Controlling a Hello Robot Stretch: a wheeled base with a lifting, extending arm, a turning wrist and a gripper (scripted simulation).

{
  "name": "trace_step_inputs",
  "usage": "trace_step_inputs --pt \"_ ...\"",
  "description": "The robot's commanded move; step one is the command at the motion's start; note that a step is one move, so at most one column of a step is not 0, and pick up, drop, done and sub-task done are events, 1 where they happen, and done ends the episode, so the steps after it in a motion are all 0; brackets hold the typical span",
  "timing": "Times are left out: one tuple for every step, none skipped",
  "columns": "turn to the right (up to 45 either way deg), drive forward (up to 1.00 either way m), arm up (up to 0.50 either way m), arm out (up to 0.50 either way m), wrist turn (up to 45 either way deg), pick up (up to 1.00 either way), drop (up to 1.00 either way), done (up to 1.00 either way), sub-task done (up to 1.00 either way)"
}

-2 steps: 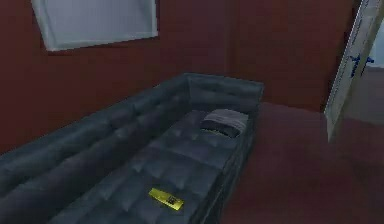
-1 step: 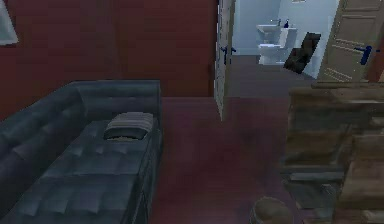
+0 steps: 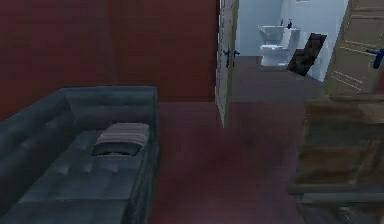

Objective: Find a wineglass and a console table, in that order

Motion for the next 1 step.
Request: trace_step_inputs --pt "0.0 0.75 0.0 0.0 0.0 0.0 0.0 0.0 0.0"
